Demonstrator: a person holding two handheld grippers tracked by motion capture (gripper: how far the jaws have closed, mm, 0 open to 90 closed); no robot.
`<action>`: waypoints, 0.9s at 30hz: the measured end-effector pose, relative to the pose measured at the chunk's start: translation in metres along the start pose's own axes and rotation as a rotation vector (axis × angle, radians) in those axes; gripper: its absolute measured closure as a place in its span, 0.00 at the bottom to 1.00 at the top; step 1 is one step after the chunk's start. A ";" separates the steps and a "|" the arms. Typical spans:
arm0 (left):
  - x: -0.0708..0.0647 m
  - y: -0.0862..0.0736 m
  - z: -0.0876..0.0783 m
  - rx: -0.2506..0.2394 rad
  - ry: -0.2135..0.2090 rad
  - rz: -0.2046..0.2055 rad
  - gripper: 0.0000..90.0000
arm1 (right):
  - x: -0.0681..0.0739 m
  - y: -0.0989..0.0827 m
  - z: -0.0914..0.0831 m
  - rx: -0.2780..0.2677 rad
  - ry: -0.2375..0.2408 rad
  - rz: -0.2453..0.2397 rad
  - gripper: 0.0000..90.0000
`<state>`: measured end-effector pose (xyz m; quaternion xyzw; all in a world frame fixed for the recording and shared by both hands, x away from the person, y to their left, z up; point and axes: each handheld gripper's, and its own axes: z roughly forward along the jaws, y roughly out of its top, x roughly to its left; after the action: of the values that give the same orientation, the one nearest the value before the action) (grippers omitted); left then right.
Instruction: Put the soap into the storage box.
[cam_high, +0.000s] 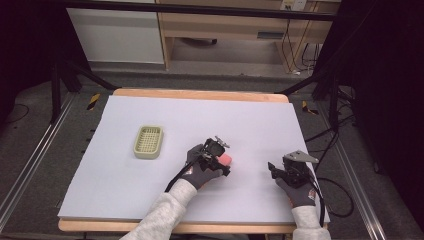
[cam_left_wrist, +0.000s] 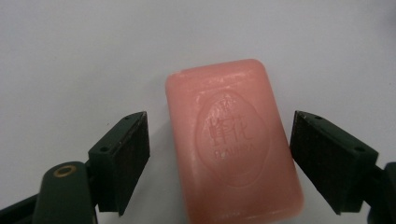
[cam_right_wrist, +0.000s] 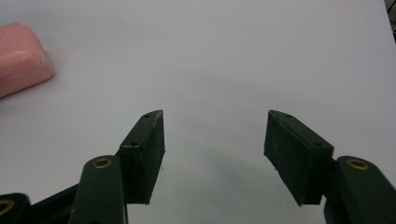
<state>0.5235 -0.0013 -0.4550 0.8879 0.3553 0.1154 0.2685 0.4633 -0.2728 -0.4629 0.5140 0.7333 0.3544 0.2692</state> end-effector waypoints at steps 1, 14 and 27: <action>0.000 0.000 0.000 0.000 0.000 0.000 0.23 | 0.000 0.000 0.000 0.001 0.000 0.001 0.42; -0.002 0.001 0.006 0.030 -0.008 -0.019 0.34 | 0.000 -0.001 0.001 0.001 -0.001 -0.008 0.43; 0.000 0.001 0.008 0.044 -0.005 -0.035 0.41 | 0.000 -0.001 0.002 0.004 0.000 -0.016 0.44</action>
<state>0.5273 -0.0049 -0.4607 0.8873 0.3728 0.1008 0.2520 0.4645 -0.2727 -0.4651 0.5086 0.7382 0.3508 0.2707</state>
